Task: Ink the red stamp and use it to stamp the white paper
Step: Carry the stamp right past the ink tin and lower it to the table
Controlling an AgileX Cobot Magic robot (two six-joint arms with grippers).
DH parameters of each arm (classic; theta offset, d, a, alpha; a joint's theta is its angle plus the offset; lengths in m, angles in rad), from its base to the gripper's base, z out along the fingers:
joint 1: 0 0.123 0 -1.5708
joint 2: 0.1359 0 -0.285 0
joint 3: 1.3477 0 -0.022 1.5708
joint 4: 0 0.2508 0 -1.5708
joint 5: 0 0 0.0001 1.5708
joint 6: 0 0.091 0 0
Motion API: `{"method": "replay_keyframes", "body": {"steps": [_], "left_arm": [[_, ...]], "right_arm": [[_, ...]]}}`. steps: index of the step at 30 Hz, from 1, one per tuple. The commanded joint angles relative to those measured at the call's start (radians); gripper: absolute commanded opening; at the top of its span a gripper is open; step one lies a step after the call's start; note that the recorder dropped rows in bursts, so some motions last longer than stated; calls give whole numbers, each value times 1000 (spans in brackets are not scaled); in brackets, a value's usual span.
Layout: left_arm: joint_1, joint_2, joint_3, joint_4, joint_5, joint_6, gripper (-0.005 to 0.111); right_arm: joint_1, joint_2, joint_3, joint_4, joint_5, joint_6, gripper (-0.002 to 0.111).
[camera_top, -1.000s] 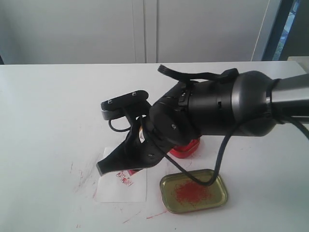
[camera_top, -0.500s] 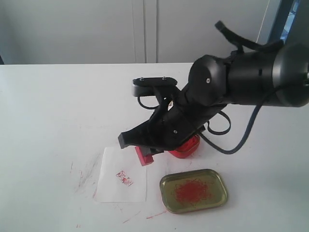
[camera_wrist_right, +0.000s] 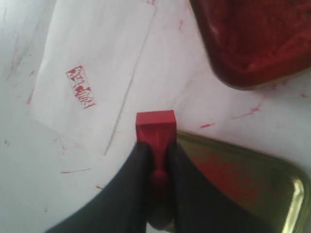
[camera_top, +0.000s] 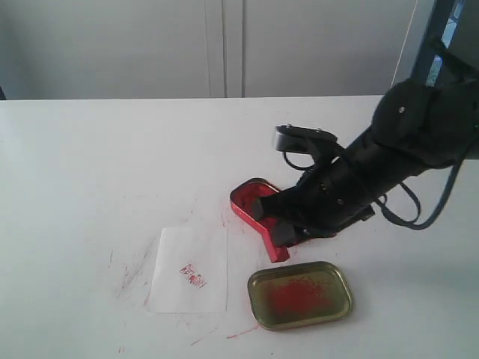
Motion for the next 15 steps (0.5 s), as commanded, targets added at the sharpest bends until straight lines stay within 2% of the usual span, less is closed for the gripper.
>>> {"method": "replay_keyframes", "body": {"steps": [1, 7, 15], "left_arm": [[3, -4, 4, -5, -1, 0, 0], [1, -4, 4, -5, -1, 0, 0], [-50, -4, 4, -5, -1, 0, 0]], "right_arm": [[-109, -35, 69, 103, -1, -131, 0], [-227, -37, 111, 219, -1, -250, 0], [-330, -19, 112, 287, 11, -321, 0]]}}
